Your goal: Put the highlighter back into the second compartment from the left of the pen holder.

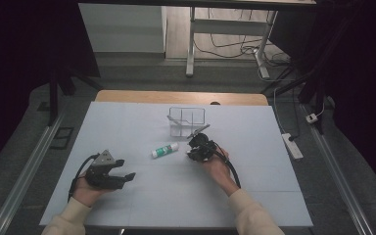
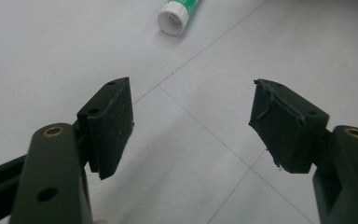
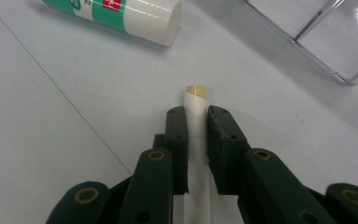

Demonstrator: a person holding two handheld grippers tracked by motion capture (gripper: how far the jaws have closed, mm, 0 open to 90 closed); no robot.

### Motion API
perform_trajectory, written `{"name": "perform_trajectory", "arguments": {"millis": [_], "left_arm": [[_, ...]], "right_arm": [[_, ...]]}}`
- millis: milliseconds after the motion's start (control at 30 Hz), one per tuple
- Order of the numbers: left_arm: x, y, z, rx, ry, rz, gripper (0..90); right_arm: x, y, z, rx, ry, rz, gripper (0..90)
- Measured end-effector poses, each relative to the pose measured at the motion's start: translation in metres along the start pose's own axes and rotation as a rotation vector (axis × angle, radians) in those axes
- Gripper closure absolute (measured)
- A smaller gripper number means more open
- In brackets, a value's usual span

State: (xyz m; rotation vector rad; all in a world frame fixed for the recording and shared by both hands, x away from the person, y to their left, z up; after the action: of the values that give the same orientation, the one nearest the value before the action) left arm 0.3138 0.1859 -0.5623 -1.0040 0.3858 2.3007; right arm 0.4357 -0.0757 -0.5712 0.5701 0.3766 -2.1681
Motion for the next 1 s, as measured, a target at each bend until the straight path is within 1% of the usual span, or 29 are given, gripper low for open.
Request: {"name": "perform_trajectory", "arguments": {"millis": [167, 267, 367, 567, 767, 1000], "left_arm": [[0.0, -0.001, 0.0, -0.002, 0.0, 0.002, 29.9], [0.0, -0.001, 0.0, -0.002, 0.0, 0.002, 29.8], [0.0, -0.001, 0.0, -0.003, -0.001, 0.0, 29.8], [0.0, 0.0, 0.0, -0.003, -0.002, 0.001, 29.8], [0.0, 0.0, -0.001, -0.005, -0.002, 0.001, 29.8], [0.0, 0.0, 0.0, -0.01, -0.002, 0.002, 29.8]], "right_arm": [[0.001, 0.001, 0.003, -0.01, 0.001, 0.003, 77.6], [0.0, 0.001, 0.009, -0.013, 0.02, 0.003, 77.7], [0.0, 0.002, 0.017, -0.006, 0.03, 0.007, 77.8], [-0.001, 0.003, 0.031, -0.006, 0.072, 0.016, 77.8], [0.0, 0.002, 0.045, -0.017, 0.118, 0.014, 77.8], [0.001, 0.003, 0.053, -0.031, 0.144, 0.01, 77.7]]}}
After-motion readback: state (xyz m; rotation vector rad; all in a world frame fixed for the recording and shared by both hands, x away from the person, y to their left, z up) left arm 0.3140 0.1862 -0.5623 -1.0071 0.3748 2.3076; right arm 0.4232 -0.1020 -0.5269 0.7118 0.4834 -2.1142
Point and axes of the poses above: each handheld gripper's, and its own axes: z roughly backward along the jaws, x roughly out of its underside, y roughly to its right, the point moved 7 cm from there along -z, roughly forward along the jaws, and after that the axes turned 6 degrees about -x, right-handed, at the moved point
